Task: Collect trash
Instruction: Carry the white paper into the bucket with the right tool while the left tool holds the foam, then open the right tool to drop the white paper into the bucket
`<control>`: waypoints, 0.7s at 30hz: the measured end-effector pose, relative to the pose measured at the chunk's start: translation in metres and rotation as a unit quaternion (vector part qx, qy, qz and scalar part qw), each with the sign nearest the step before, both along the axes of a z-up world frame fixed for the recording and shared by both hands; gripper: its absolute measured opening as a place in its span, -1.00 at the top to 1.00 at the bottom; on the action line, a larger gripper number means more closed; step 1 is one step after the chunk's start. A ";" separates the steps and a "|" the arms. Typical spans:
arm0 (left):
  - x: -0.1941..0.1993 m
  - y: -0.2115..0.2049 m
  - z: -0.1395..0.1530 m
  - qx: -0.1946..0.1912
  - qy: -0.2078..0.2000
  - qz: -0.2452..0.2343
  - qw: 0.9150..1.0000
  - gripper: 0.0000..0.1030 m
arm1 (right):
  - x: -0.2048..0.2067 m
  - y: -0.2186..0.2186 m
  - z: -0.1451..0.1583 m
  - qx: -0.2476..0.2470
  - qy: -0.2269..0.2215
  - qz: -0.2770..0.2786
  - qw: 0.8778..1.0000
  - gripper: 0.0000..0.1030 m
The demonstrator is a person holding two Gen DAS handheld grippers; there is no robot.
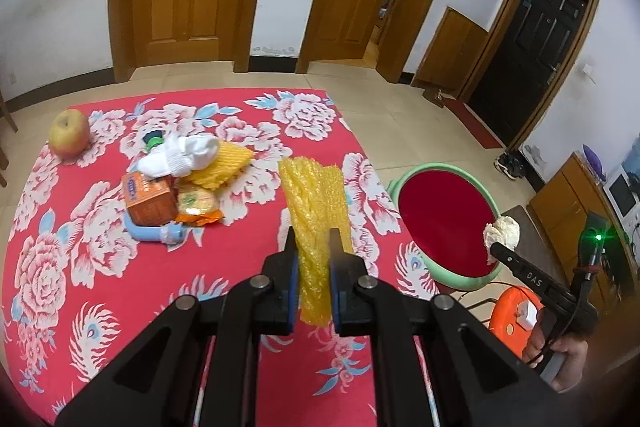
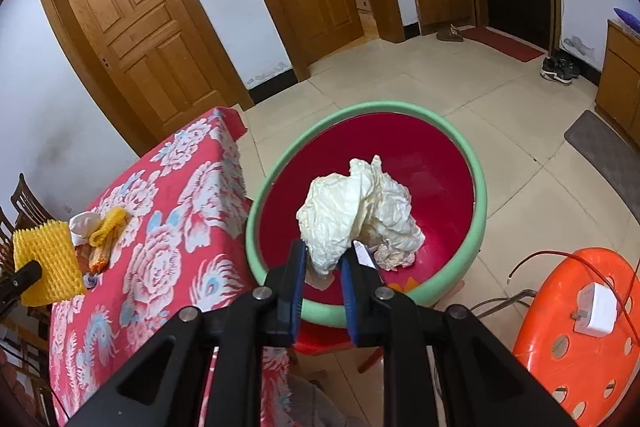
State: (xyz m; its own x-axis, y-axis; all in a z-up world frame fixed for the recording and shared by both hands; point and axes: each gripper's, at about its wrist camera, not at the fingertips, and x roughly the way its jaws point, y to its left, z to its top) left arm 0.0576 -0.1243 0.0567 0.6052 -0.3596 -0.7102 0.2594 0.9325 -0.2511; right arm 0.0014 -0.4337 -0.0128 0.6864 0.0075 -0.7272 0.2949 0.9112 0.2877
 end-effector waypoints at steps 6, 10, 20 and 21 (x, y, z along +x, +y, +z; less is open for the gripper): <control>0.007 -0.014 -0.005 0.000 0.005 -0.016 1.000 0.79 | 0.000 -0.009 -0.006 0.004 0.007 -0.007 1.000 0.57; 0.011 -0.026 -0.008 0.000 0.013 -0.029 0.999 0.79 | 0.000 -0.015 -0.006 0.008 0.006 -0.012 1.000 0.36; 0.018 -0.068 -0.011 0.014 0.017 -0.079 0.997 0.79 | -0.006 -0.022 0.004 0.014 -0.017 -0.024 0.999 0.02; 0.019 -0.073 -0.011 0.015 0.016 -0.083 0.996 0.79 | -0.007 -0.022 0.005 0.015 -0.019 -0.024 0.999 0.02</control>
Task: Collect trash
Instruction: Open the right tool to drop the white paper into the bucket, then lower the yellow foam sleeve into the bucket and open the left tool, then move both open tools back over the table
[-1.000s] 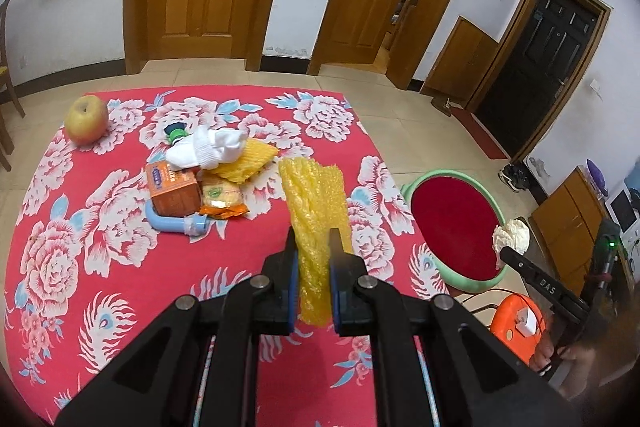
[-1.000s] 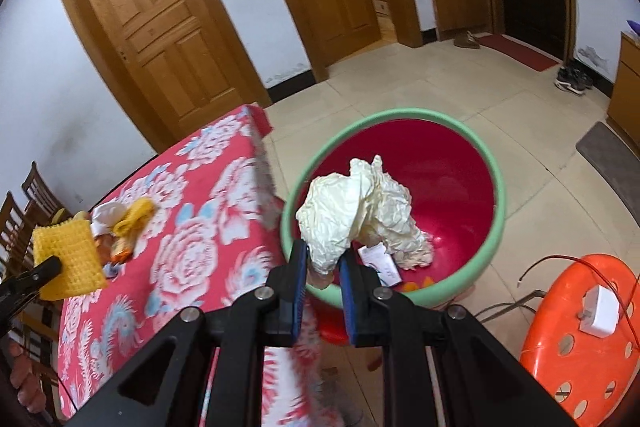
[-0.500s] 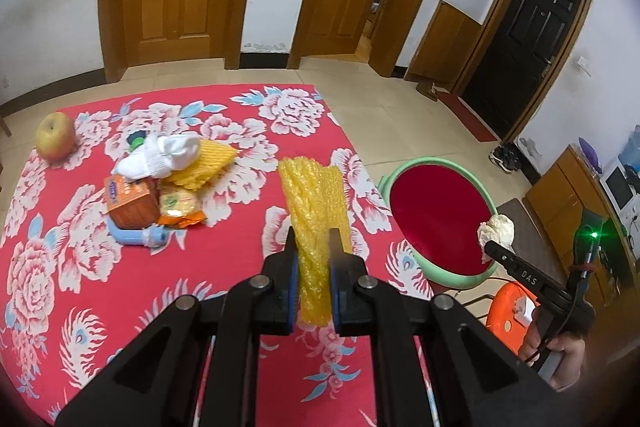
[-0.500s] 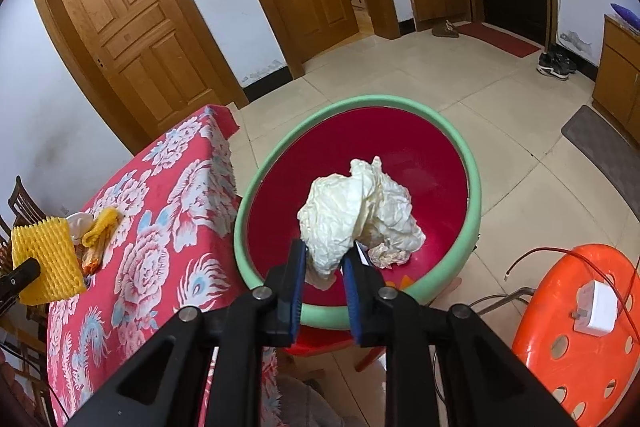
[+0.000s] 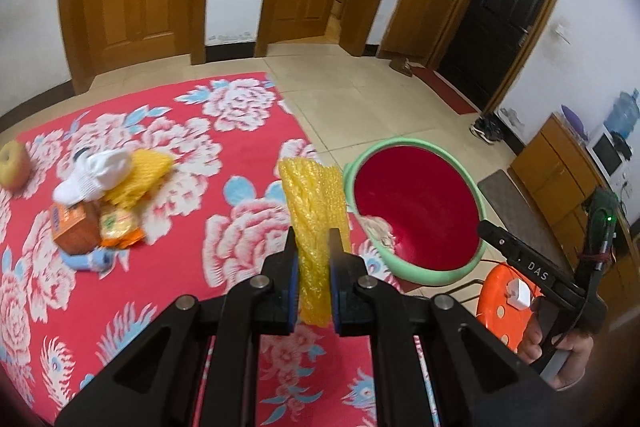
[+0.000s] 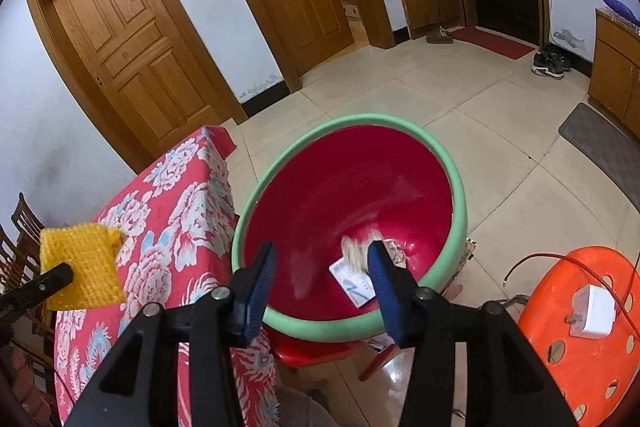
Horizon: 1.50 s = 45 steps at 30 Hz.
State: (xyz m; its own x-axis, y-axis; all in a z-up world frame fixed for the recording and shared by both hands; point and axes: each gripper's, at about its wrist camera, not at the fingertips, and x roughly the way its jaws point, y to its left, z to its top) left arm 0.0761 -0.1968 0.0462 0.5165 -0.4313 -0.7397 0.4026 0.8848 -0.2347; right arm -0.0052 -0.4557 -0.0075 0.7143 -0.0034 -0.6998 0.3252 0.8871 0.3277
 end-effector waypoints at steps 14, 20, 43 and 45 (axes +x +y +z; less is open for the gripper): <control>0.010 -0.083 -0.026 0.001 0.013 -0.081 0.997 0.79 | -0.021 -0.005 0.018 0.013 -0.032 -0.015 0.999 -0.09; 0.019 -0.119 -0.043 0.015 0.021 -0.105 0.994 0.60 | -0.032 -0.013 0.017 0.014 -0.039 -0.038 0.998 -0.13; 0.003 -0.063 -0.025 0.024 0.000 -0.030 0.999 -0.16 | -0.039 -0.005 0.008 0.045 -0.037 -0.032 0.998 -0.13; 0.000 -0.052 -0.021 0.016 -0.002 -0.022 1.000 -0.16 | -0.038 0.001 0.009 0.048 -0.038 -0.025 0.998 -0.13</control>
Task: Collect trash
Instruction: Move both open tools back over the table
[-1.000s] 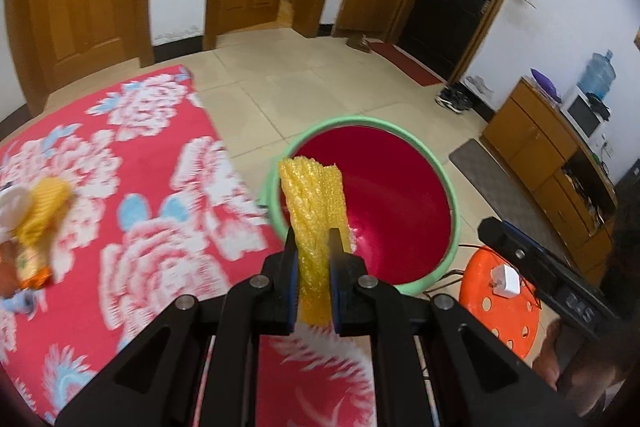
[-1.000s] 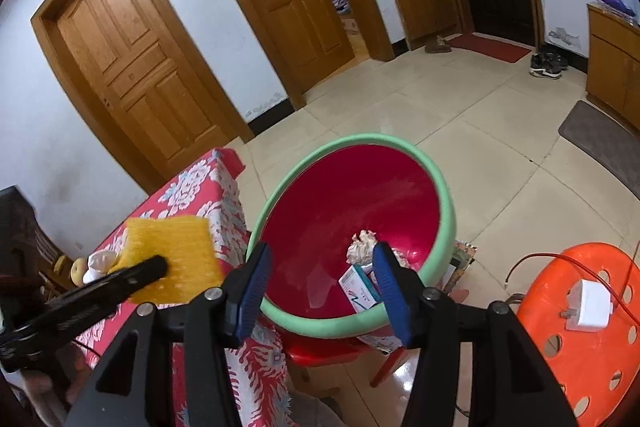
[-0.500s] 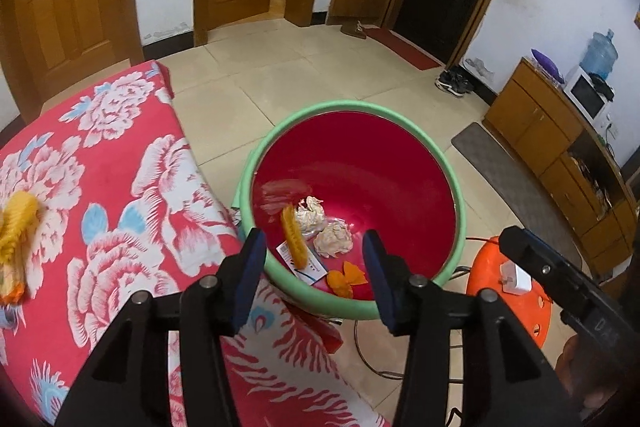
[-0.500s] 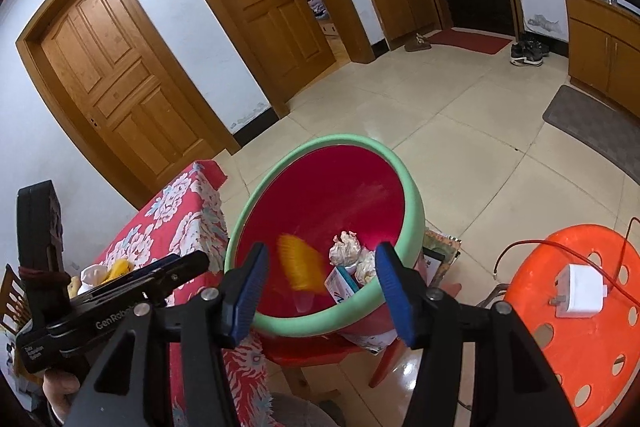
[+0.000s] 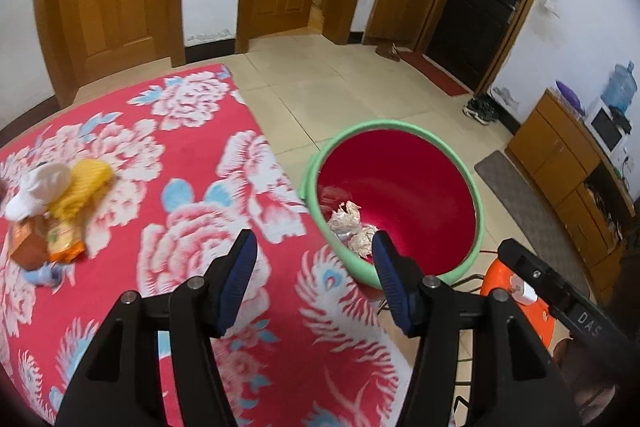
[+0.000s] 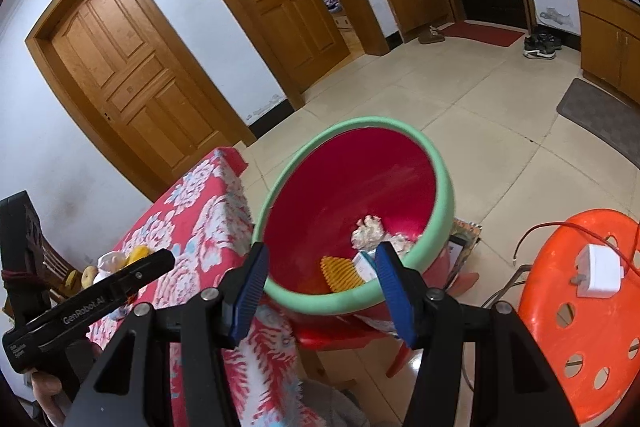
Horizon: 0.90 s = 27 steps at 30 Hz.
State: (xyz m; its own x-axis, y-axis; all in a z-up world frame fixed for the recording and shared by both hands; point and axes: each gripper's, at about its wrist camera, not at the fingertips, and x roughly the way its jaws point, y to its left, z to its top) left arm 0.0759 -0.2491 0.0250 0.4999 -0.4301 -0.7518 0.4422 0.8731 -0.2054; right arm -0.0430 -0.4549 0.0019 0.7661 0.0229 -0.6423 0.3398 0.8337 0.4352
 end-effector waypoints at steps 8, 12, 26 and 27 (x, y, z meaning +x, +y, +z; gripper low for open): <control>-0.008 0.049 0.011 -0.008 -0.003 0.039 0.999 -0.16 | 0.001 0.033 0.012 -0.006 -0.007 0.035 0.999 -0.13; -0.011 0.078 0.016 -0.005 -0.007 0.067 0.998 -0.16 | 0.003 0.053 0.019 -0.001 -0.014 0.055 0.998 -0.13; -0.004 0.152 0.022 0.010 -0.021 0.126 0.992 -0.16 | 0.012 0.114 0.035 -0.017 -0.010 0.110 0.994 -0.13; -0.002 0.158 0.021 0.012 -0.021 0.131 0.991 -0.16 | 0.013 0.116 0.035 -0.017 -0.008 0.109 0.994 -0.14</control>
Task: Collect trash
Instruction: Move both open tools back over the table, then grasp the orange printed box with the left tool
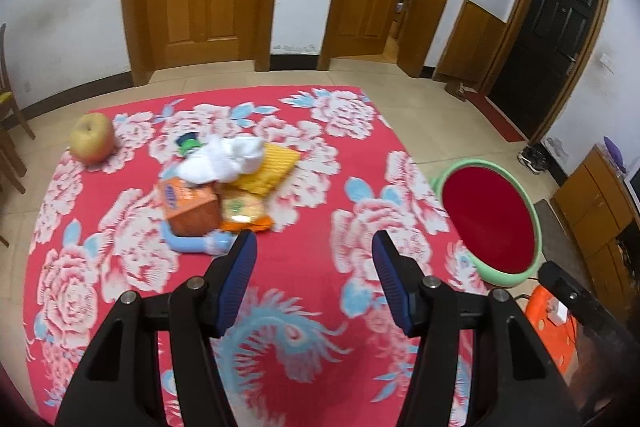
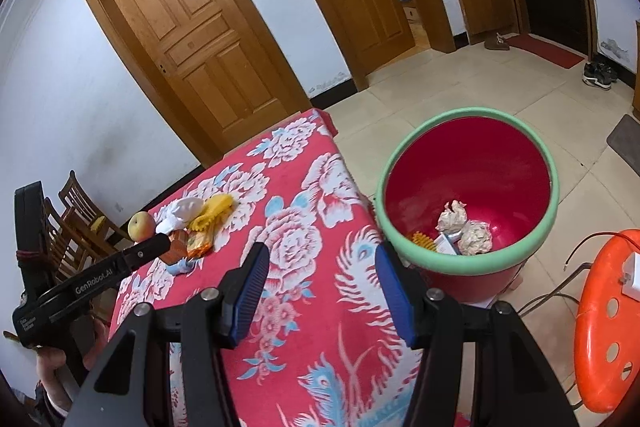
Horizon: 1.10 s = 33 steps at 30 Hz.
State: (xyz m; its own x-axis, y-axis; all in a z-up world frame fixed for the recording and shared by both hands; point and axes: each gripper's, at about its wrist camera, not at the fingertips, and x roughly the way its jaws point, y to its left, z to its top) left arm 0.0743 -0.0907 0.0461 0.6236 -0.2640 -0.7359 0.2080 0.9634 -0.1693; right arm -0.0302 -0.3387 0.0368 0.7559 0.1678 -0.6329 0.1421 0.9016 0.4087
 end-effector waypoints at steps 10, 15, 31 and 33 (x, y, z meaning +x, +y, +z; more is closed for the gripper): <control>0.037 0.050 -0.023 0.027 0.016 0.051 0.998 -0.16 | 0.016 0.025 0.000 -0.008 0.016 0.008 1.000 -0.13; 0.055 0.064 -0.034 0.038 0.017 0.058 0.997 -0.16 | 0.024 0.035 -0.001 -0.013 0.023 0.010 1.000 -0.13; 0.081 0.084 -0.060 -0.002 0.022 0.051 0.998 -0.24 | 0.057 0.074 -0.007 -0.032 0.046 0.018 0.998 -0.13; 0.081 0.085 -0.065 -0.006 0.029 0.047 0.998 -0.24 | 0.063 0.080 -0.008 -0.031 0.047 0.021 0.998 -0.13</control>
State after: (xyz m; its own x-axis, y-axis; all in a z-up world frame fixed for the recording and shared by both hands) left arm 0.1549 -0.0060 -0.0185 0.6019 -0.2150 -0.7691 0.1054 0.9760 -0.1904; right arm 0.0329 -0.2589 0.0292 0.6857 0.1564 -0.7109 0.1394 0.9304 0.3391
